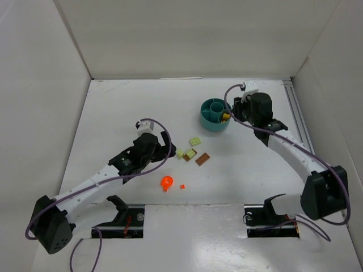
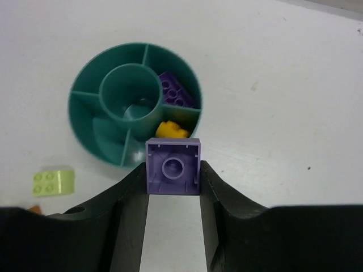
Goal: Sort the legos into containers by color
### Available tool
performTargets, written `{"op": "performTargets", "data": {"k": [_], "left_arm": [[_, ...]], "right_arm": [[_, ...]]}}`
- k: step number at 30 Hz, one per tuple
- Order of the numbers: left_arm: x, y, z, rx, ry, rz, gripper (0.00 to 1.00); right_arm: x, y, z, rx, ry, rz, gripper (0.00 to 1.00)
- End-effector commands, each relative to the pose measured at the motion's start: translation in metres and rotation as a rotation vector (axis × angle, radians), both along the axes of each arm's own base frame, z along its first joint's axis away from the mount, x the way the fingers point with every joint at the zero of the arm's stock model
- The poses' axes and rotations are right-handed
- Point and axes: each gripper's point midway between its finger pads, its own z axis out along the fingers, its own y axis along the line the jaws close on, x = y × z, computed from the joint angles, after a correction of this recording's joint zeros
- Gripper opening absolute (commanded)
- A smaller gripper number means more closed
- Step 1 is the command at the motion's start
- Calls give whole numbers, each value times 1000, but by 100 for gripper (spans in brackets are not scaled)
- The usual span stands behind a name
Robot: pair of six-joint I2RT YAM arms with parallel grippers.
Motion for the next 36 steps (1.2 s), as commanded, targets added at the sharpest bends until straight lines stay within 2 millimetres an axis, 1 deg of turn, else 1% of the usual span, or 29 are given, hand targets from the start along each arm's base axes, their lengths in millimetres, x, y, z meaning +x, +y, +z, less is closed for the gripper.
{"op": "performTargets", "data": {"k": [1,3,4,5,6,7,8,9,10,11,12,15,16,17,18,19,20,21,24,26,27,28,29,31,32,33,34,35,36], "left_arm": [[26,-13,35,-1,-112,-7,100],[32,-17,38,8,-117,-15,100],[39,-16,38,25,-118,-2,100],[43,-19,40,32,-126,-9,100],[48,-18,42,29,-131,1,100],[50,-20,43,42,-136,-8,100],[54,-19,39,49,-131,-8,100],[59,-19,43,47,-142,-12,100],[61,-17,43,47,-142,-3,100],[65,-19,43,45,-142,-12,100],[69,-18,41,38,-134,-12,100],[75,-16,38,32,-129,-14,100],[76,-14,38,28,-127,-13,100],[78,-13,35,29,-116,-10,100],[78,-12,35,29,-116,-10,100],[80,-10,31,42,-109,-6,100],[79,-11,31,37,-106,-15,100],[79,-11,31,37,-106,-15,100],[81,-9,27,43,-99,-6,100],[81,-9,27,43,-99,-6,100],[81,-9,27,43,-99,-6,100],[81,-9,27,43,-99,-6,100],[81,-9,27,43,-99,-6,100],[80,-7,23,48,-91,-7,100],[79,-7,27,42,-100,-6,100],[79,-7,27,42,-100,-6,100],[79,-7,27,42,-100,-6,100],[79,-7,27,42,-100,-6,100],[79,-7,31,36,-109,-6,100]], "right_arm": [[39,-5,17,-20,-30,77,25],[53,-2,16,-22,-26,114,25],[64,-4,5,-32,-1,114,25],[74,-1,15,-28,-21,114,25],[80,3,14,-22,-18,128,25],[87,0,13,-30,-19,131,25],[98,5,11,-26,-14,141,25],[108,6,5,-18,-4,152,25],[108,8,6,-12,-3,165,25],[114,11,-6,-11,20,173,25],[120,15,-2,-5,10,183,26],[131,23,-14,7,30,215,27],[131,25,-19,10,41,223,27],[134,25,-20,10,41,223,27],[135,26,-27,18,59,219,27],[134,26,-27,25,62,215,27],[136,28,-23,30,53,223,29],[136,28,-28,29,64,223,29],[136,29,-28,37,67,219,30],[132,28,-36,44,89,214,34],[132,28,-36,44,89,214,36],[132,28,-32,45,80,214,38],[130,28,-36,44,89,214,40],[130,28,-36,53,92,210,45],[129,28,-31,54,83,210,46],[129,28,-31,54,83,210,48],[127,28,-35,53,92,210,53],[127,27,-30,54,83,210,55],[127,28,-30,62,86,206,57]]}}
